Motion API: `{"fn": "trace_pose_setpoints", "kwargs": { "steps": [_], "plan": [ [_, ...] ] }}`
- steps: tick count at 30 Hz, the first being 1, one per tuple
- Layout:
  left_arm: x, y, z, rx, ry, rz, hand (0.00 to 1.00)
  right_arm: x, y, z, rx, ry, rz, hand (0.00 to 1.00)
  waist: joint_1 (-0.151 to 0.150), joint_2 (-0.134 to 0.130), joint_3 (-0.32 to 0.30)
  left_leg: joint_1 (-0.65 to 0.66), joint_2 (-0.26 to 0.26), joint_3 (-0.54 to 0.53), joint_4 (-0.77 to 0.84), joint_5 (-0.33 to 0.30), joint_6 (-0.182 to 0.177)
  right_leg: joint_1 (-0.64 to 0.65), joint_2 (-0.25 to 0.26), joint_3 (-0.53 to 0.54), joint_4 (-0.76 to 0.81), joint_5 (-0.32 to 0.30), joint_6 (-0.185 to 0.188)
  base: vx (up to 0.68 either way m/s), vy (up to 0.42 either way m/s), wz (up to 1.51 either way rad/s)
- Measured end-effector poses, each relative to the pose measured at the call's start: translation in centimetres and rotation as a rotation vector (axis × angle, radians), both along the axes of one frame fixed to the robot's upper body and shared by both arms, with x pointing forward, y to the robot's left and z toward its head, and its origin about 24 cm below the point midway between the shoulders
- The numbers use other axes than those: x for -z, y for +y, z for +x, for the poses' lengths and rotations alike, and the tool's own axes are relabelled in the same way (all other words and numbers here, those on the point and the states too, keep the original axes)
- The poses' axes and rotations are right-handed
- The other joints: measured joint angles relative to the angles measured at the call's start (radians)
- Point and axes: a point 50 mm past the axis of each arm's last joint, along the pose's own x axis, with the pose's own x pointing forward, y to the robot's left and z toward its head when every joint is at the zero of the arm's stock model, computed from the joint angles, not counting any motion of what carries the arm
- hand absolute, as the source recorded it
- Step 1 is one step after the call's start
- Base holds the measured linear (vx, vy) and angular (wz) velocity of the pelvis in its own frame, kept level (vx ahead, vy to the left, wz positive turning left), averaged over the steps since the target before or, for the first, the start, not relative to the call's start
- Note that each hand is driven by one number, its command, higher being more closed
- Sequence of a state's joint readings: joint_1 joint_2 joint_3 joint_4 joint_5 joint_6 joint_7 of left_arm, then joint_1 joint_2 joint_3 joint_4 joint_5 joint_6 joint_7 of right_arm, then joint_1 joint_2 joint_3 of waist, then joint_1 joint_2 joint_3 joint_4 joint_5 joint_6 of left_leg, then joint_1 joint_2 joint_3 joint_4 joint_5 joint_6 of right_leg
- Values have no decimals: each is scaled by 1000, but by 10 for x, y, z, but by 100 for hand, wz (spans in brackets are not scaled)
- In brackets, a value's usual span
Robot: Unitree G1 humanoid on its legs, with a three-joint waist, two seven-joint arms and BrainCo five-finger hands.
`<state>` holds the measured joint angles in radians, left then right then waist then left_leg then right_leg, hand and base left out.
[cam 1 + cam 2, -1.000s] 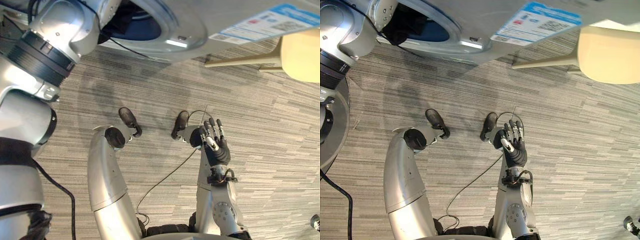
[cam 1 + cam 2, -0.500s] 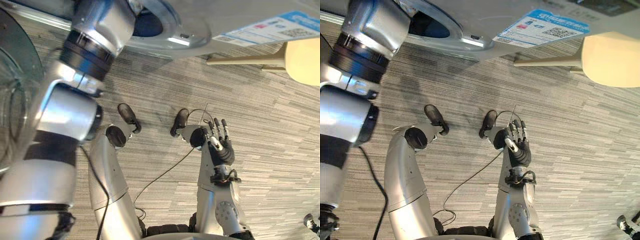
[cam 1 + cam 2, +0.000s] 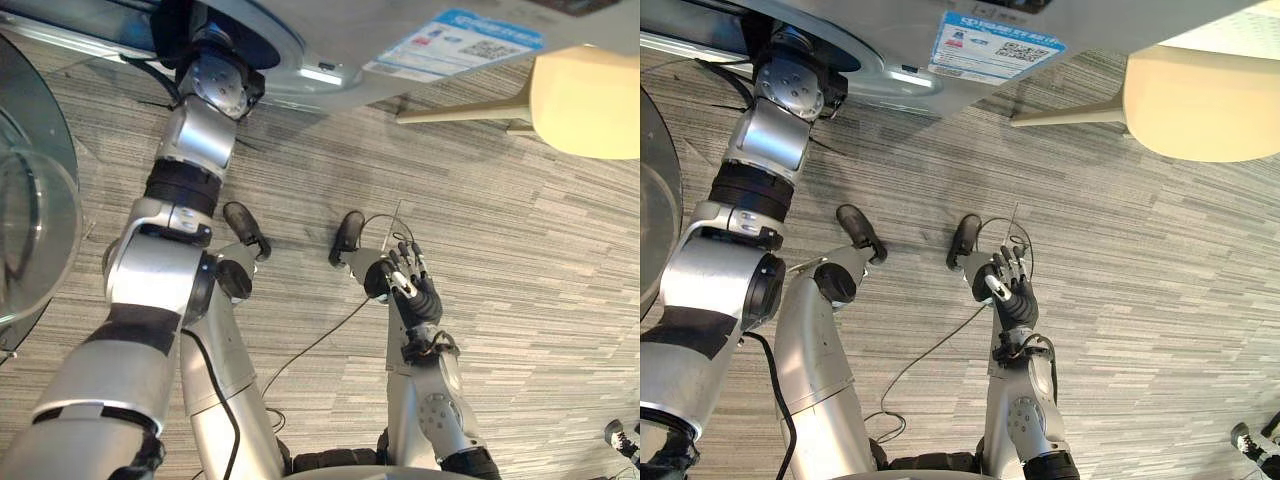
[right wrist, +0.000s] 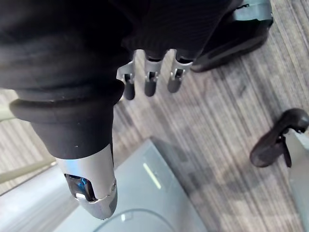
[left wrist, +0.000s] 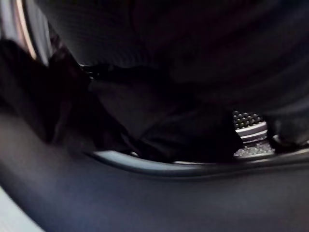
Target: Pick up the laundry basket with both hands and put the clothes into the washing machine.
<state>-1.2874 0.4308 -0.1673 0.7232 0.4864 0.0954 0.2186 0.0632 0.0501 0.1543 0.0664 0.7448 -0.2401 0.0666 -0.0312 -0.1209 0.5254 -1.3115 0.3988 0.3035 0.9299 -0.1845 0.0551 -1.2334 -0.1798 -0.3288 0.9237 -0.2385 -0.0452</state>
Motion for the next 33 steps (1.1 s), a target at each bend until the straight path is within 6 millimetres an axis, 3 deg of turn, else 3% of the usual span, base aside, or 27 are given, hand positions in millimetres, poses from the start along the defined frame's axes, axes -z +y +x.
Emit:
{"fn": "trace_pose_setpoints", "kwargs": {
  "steps": [2, 7, 9, 10, 12, 14, 17, 18, 22, 27, 29, 33],
  "plan": [
    [12, 7, -2, -44, -3, 43, 0, -1, -3, 0, 14, -9, -4, 0, 5, 2, 0, 0, -2, -2, -6, 6, -1, 0, 0, -2, 0, 0, 0, -38, -21, 7],
    [102, 9, -12, -101, 96, 99, 0, -1, -12, -1, 57, -23, -21, 0, 35, 14, -2, 8, -19, -10, -8, 15, -4, 5, -17, -6, 25, -16, -17, -31, -15, 15],
    [166, 12, -26, -139, 224, 59, 0, -3, -14, -1, 83, -27, -27, 0, 47, 27, -2, 21, -33, -15, -10, 15, -6, 14, -31, -5, 42, -30, -19, -44, -25, 20],
    [184, 12, -32, -146, 262, 36, 0, -3, -14, -1, 87, -25, -27, 0, 47, 34, -2, 21, -33, -17, -10, 13, -10, 17, -32, -7, 44, -34, -15, -53, -30, 21],
    [237, 18, -66, -211, 349, -67, 0, -1, -14, -2, 100, -11, -28, 0, 61, 38, -1, 33, -36, -18, -16, 13, -16, 25, -33, -8, 46, -44, -15, -69, -43, 8],
    [257, 18, -88, -235, 365, -117, 0, -1, -14, -2, 111, -4, -41, 0, 77, 39, -1, 41, -38, -17, -27, 16, -21, 29, -34, -8, 46, -46, -17, -63, -48, 11],
    [259, 8, -115, -225, 276, -226, 0, 7, -15, -4, 112, 30, -88, 0, 102, 74, -8, 69, -53, -27, -53, 24, -33, 68, -46, -27, 37, -52, -20, -62, -46, 29],
    [270, 7, -128, -211, 291, -291, 0, 14, -15, -5, 99, 62, -111, 0, 105, 99, -22, 91, -54, -31, -65, 27, -37, 98, -46, -39, 25, -52, -20, -40, -37, 12],
    [303, 8, -157, -174, 393, -446, 0, 37, -12, -10, 78, 173, -152, 0, 104, 128, -50, 193, -71, -31, -117, 34, -47, 203, -43, -52, -24, -52, -18, -16, -35, 10],
    [330, 3, -177, -70, 554, -596, 0, 65, -22, -24, 54, 322, -263, 0, 103, 128, -111, 390, -101, -39, -219, 51, -68, 419, -35, -89, -121, -60, -1, 54, -87, 24],
    [345, -4, -191, -14, 652, -648, 0, 83, -31, -37, 50, 409, -330, 0, 103, 127, -153, 522, -151, -48, -332, 89, -78, 556, -47, -124, -196, -56, 5, 142, -117, 71],
    [370, -11, -214, 22, 809, -762, 0, 115, -45, -66, 3, 590, -464, 0, 106, 123, -260, 783, -293, -133, -662, 252, -106, 825, -117, -292, -320, -56, 25, 221, -102, 122]
  ]
}}
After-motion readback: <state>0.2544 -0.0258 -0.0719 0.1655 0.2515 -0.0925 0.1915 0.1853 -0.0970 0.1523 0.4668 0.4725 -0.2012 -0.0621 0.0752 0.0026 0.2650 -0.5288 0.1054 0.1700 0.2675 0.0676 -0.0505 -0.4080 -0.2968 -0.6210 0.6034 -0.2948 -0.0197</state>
